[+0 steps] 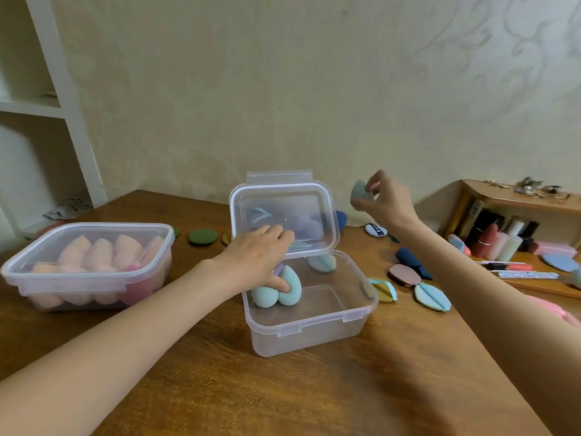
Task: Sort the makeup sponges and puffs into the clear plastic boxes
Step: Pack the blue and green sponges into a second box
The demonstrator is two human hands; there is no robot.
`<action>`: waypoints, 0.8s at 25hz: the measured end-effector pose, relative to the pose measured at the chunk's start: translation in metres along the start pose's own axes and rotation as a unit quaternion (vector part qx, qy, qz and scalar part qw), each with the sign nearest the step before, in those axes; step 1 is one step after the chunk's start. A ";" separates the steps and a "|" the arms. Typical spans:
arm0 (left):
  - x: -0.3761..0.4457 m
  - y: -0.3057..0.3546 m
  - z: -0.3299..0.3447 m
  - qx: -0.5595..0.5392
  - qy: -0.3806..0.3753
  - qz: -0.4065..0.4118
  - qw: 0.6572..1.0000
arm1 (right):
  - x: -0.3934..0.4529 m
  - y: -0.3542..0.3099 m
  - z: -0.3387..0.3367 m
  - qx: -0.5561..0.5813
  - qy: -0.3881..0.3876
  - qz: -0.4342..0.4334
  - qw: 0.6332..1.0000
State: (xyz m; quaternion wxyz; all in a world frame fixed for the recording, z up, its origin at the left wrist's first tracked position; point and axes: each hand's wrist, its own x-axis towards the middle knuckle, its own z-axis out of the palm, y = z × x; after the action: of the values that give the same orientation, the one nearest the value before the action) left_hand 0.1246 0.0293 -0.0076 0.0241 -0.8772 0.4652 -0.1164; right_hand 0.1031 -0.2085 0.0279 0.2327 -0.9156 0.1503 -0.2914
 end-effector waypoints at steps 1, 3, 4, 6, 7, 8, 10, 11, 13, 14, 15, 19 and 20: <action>-0.002 0.002 -0.002 -0.005 -0.004 -0.001 1.000 | -0.015 -0.011 -0.015 0.089 -0.021 0.013 0.996; -0.004 0.007 -0.007 -0.016 -0.009 -0.003 1.000 | -0.054 -0.031 -0.032 0.190 -0.169 0.015 0.967; -0.006 0.010 -0.008 -0.025 -0.010 -0.005 1.000 | -0.073 -0.038 -0.031 0.178 -0.243 -0.001 0.954; -0.008 0.019 -0.011 -0.034 -0.013 -0.002 0.999 | -0.105 -0.038 -0.021 0.034 -0.298 -0.054 0.952; -0.008 0.023 -0.012 -0.032 -0.015 0.001 0.999 | -0.114 -0.036 -0.014 -0.044 -0.288 -0.075 0.954; -0.008 0.028 -0.013 -0.029 -0.015 0.006 0.999 | -0.119 -0.033 -0.009 -0.101 -0.266 -0.088 0.955; -0.007 0.034 -0.013 -0.030 -0.012 0.017 0.999 | -0.124 -0.030 -0.003 -0.138 -0.239 -0.085 0.957; -0.007 0.038 -0.014 -0.034 -0.011 0.023 0.999 | -0.125 -0.031 -0.004 -0.135 -0.238 -0.075 0.959; -0.007 0.044 -0.015 -0.031 -0.001 0.044 0.999 | -0.126 -0.031 -0.009 -0.120 -0.250 -0.060 0.959; -0.006 0.047 -0.017 -0.023 0.009 0.062 0.998 | -0.126 -0.031 -0.015 -0.113 -0.259 -0.055 0.958; -0.005 0.049 -0.018 -0.015 0.016 0.080 0.997 | -0.125 -0.032 -0.021 -0.108 -0.270 -0.051 0.955; -0.001 0.062 -0.020 0.015 0.014 0.131 0.991 | -0.120 -0.021 -0.038 -0.048 -0.301 0.017 0.952; -0.001 0.065 -0.019 0.026 0.007 0.137 0.990 | -0.119 -0.018 -0.040 -0.025 -0.306 0.043 0.951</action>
State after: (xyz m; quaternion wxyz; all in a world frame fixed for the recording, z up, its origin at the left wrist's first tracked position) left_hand 0.0675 -0.0055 0.0007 0.0589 -0.8033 0.5782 -0.1301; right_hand -0.0119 -0.1582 0.0107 0.2570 -0.9590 0.1185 0.0172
